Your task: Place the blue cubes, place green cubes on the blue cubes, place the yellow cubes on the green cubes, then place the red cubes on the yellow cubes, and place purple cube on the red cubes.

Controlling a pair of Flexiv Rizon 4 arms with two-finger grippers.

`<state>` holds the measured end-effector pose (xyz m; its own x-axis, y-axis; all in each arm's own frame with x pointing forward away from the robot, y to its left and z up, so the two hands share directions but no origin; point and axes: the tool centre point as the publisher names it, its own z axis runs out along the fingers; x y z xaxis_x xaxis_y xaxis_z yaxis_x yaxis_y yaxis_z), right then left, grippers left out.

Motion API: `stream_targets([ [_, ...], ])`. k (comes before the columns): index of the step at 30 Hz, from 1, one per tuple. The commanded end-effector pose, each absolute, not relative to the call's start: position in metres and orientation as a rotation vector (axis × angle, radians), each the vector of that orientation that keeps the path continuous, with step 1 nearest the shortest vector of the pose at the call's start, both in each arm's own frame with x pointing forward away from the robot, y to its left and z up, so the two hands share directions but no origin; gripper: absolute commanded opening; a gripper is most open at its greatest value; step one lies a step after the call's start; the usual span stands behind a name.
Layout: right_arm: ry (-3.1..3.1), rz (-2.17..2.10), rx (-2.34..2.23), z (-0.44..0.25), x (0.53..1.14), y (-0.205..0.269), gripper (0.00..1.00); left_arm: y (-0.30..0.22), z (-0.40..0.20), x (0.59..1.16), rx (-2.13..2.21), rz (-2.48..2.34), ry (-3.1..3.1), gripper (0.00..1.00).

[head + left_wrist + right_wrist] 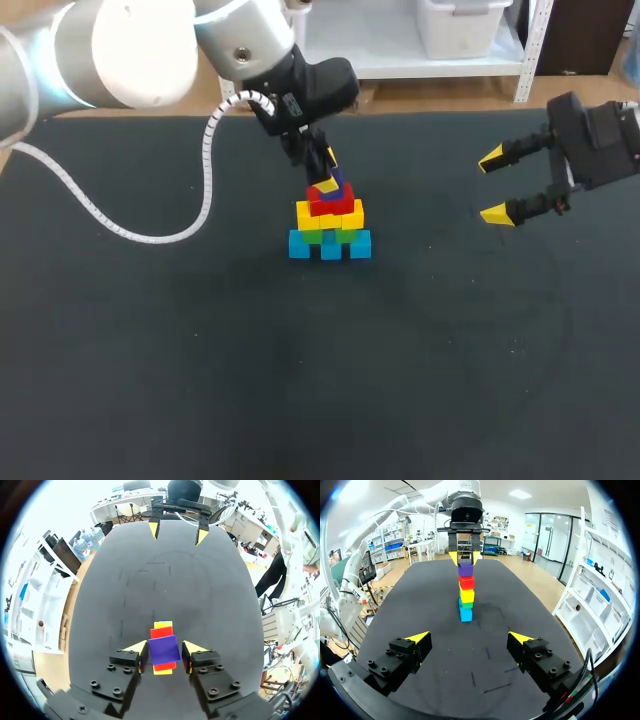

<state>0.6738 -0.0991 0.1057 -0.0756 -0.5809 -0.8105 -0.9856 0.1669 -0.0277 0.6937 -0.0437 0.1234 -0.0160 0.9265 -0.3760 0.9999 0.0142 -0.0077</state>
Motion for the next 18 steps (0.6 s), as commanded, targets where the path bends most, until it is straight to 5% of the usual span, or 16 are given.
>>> stream_targets([
  [1, 1.744, 0.736, -1.496, 0.105, 0.674, -0.099, 1.0, -0.044, 0.123, 0.697, 2.003, -0.404, 2.028, 0.46],
  [6, 1.744, 0.736, -1.496, 0.105, 0.674, -0.099, 1.0, -0.044, 0.123, 0.698, 2.001, -0.403, 2.029, 0.52],
  [8, 1.744, 0.736, -1.496, 0.105, 0.674, -0.099, 1.0, -0.043, 0.125, 0.699, 1.998, -0.399, 2.027, 0.74],
  [9, 1.744, 0.736, -1.496, 0.105, 0.674, -0.099, 1.0, -0.042, 0.127, 0.7, 1.994, -0.395, 2.027, 1.0],
  [18, 1.744, 0.736, -1.496, 0.105, 0.674, -0.099, 1.0, -0.026, 0.156, 0.702, 1.951, -0.329, 1.913, 1.0],
])
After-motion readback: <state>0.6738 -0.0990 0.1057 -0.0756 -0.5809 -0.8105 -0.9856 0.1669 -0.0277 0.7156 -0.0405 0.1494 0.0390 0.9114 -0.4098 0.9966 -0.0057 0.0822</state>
